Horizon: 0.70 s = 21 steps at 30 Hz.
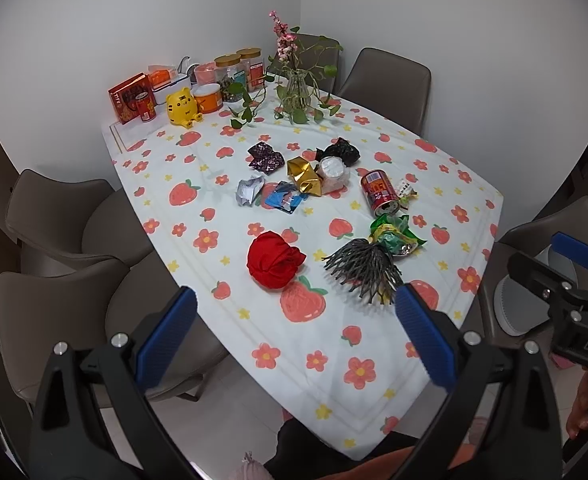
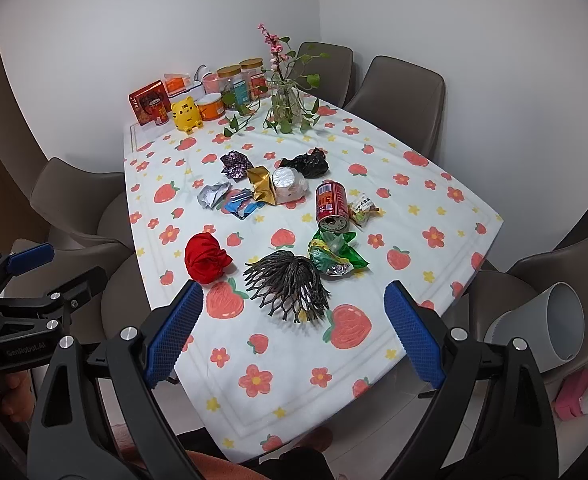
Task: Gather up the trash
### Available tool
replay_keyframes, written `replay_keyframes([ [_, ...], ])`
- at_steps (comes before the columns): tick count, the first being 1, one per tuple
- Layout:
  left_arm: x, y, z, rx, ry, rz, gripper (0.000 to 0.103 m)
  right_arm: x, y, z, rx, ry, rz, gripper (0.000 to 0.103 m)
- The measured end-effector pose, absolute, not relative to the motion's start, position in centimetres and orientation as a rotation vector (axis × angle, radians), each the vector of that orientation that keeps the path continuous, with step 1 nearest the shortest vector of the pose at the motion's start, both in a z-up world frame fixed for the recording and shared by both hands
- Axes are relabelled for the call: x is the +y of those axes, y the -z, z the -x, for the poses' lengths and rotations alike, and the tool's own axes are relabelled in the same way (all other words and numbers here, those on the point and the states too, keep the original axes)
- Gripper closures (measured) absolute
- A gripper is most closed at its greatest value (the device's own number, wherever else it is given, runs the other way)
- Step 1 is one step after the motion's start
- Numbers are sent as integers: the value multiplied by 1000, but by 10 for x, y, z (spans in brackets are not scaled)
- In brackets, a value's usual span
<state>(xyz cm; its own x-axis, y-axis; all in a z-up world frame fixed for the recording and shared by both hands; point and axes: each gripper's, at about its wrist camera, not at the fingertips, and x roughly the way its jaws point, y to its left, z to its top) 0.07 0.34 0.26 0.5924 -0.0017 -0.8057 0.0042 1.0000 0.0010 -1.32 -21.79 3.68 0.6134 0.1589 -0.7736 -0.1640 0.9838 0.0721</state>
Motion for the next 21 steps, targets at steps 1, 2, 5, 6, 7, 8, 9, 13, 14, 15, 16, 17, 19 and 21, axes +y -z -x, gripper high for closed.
replay_keyframes([
  [1, 4, -3, -1, 936, 4, -5, 4, -218, -38, 13, 891, -185, 9, 14],
  [2, 4, -3, -1, 938, 2, -3, 4, -220, -38, 14, 889, -183, 5, 14],
  [5, 5, -6, -2, 940, 3, 0, 4, -220, -38, 13, 889, -186, 2, 14],
  [6, 6, -7, -2, 941, 4, 2, 4, -220, -38, 13, 889, -186, 1, 14],
  [7, 5, -6, -2, 939, 3, 0, 4, -220, -39, 13, 889, -184, 2, 14],
  [8, 4, -6, -2, 938, 2, -2, 4, -219, -38, 13, 889, -184, 3, 14],
  [9, 4, -5, -2, 937, 2, -2, 4, -219, -38, 13, 890, -184, 2, 14],
  [13, 3, -11, -2, 933, 2, -2, 4, -220, -39, 13, 888, -185, 2, 14],
  [14, 3, -11, -2, 933, 2, -2, 4, -219, -39, 13, 887, -187, 1, 14],
  [15, 3, -11, -2, 934, 2, -2, 4, -220, -40, 13, 888, -187, 1, 14],
  [16, 3, -12, -3, 935, 1, -2, 4, -220, -40, 12, 888, -188, 2, 14],
  [17, 3, -11, -2, 935, 1, -1, 4, -219, -39, 13, 887, -187, 2, 14],
  [19, 3, -12, -2, 932, 2, -1, 4, -219, -39, 13, 887, -188, 1, 14],
  [21, 3, -11, -2, 931, 2, -3, 4, -220, -40, 12, 886, -187, 1, 14],
])
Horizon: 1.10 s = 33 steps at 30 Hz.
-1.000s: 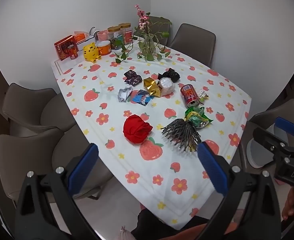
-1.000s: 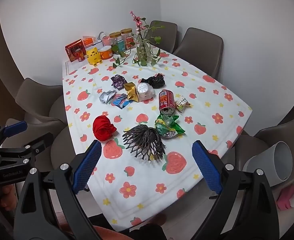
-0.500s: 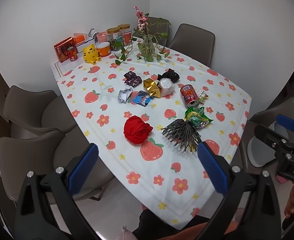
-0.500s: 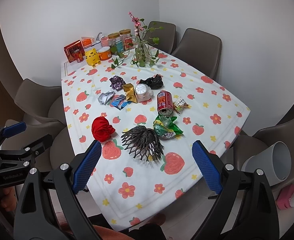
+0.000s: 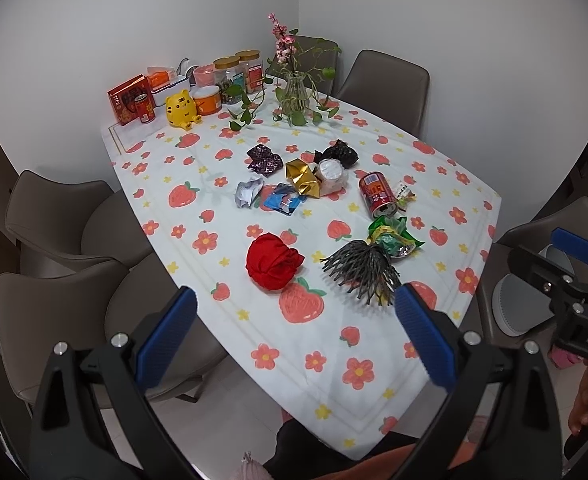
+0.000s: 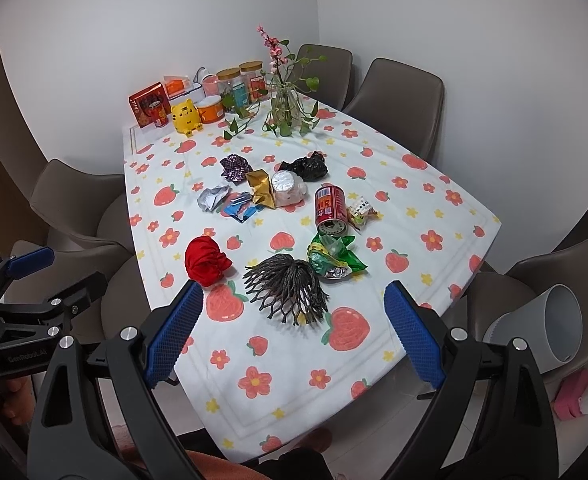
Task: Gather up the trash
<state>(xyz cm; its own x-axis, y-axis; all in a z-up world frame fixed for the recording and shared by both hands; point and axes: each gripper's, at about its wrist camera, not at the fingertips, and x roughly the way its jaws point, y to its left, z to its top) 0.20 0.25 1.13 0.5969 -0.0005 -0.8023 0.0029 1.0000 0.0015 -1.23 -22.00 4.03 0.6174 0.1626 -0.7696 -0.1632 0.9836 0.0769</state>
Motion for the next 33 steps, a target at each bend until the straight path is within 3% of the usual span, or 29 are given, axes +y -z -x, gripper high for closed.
replay_keyframes([
  [33, 0, -16, -3, 926, 2, 4, 4, -219, -49, 9, 876, -189, 1, 14],
])
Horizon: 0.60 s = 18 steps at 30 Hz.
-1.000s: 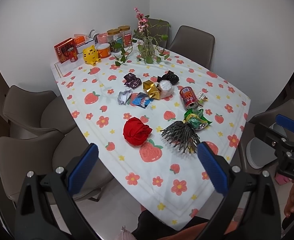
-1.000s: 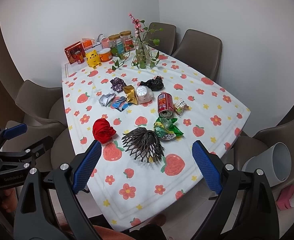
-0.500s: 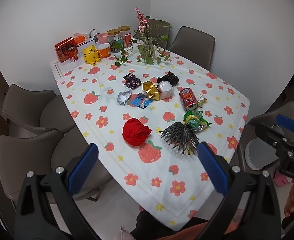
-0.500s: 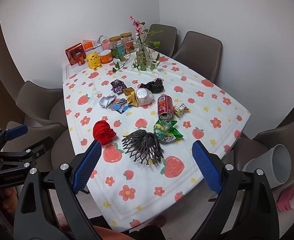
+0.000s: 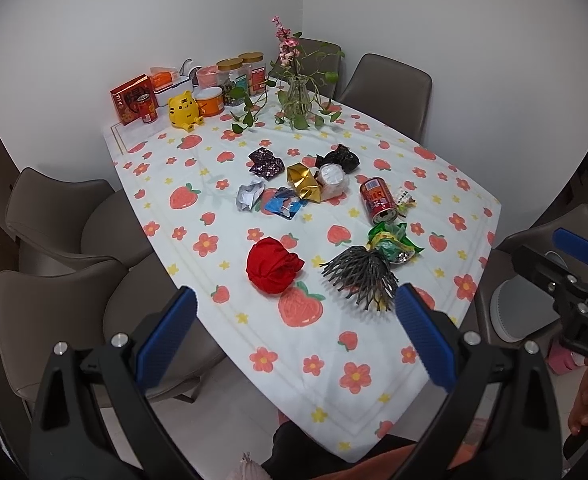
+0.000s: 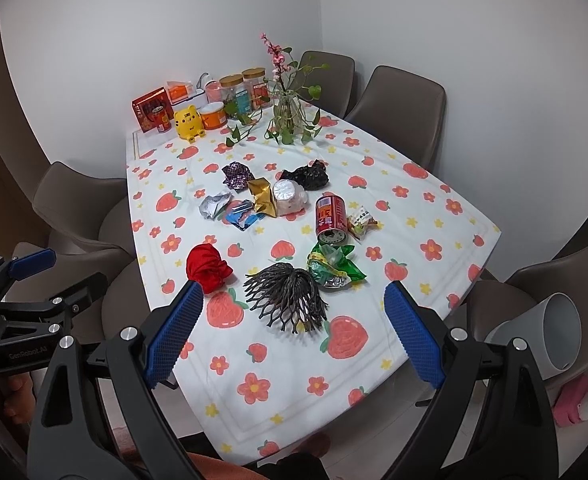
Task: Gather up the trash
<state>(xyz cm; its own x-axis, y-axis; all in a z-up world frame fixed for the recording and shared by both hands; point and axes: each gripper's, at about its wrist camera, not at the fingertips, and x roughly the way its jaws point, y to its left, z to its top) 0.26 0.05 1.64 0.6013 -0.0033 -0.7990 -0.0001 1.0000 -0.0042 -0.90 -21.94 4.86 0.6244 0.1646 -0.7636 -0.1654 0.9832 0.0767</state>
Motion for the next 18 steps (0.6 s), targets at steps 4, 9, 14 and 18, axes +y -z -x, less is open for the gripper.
replay_keyframes([
  [4, 1, -16, -2, 925, 4, 5, 4, -220, -50, 8, 877, -192, 3, 14],
  [9, 2, -16, -2, 925, 3, 6, 4, -219, -52, 7, 874, -190, 2, 14],
  [14, 2, -16, -1, 926, 4, 7, 4, -219, -50, 9, 873, -192, 2, 14],
  [18, 2, -15, -1, 925, 4, 6, 4, -219, -51, 8, 874, -193, 1, 14],
])
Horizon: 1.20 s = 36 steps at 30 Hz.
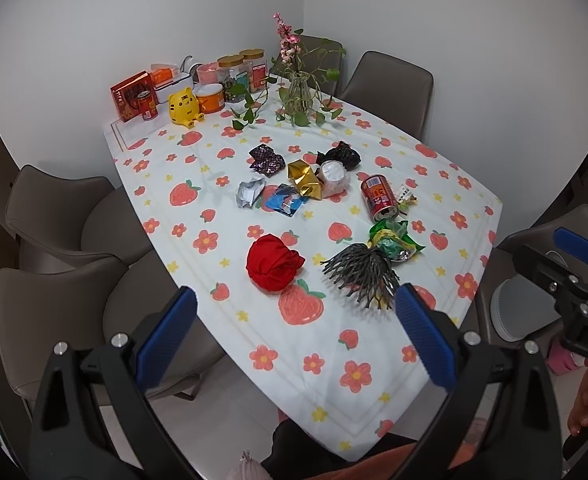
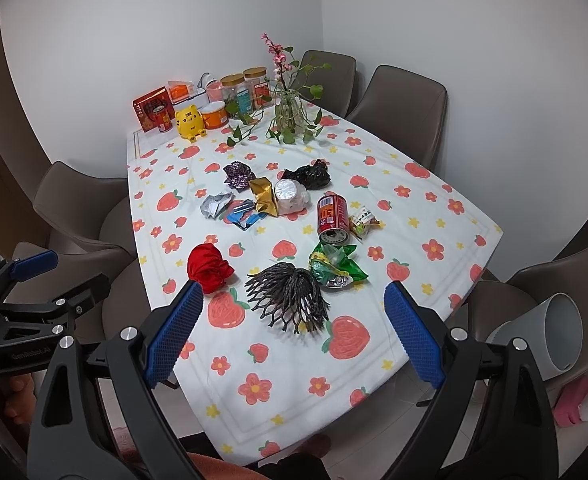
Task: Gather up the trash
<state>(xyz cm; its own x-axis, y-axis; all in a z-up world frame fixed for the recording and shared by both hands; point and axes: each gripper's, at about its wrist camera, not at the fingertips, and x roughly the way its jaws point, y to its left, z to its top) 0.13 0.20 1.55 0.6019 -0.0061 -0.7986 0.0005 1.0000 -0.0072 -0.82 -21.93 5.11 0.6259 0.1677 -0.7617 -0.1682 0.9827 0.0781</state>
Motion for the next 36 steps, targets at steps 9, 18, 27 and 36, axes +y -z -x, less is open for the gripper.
replay_keyframes([
  [9, 2, -16, -2, 925, 4, 7, 4, -219, -52, 7, 869, -191, 2, 14],
  [18, 5, -13, -3, 928, 0, 14, 4, -220, -50, 6, 869, -193, 2, 14],
  [27, 9, 0, -10, 958, -3, 31, 4, -218, -49, -3, 883, -199, 15, 15],
  [36, 20, 50, -47, 1049, -10, 36, 4, -193, 1, -42, 949, -205, 45, 15],
])
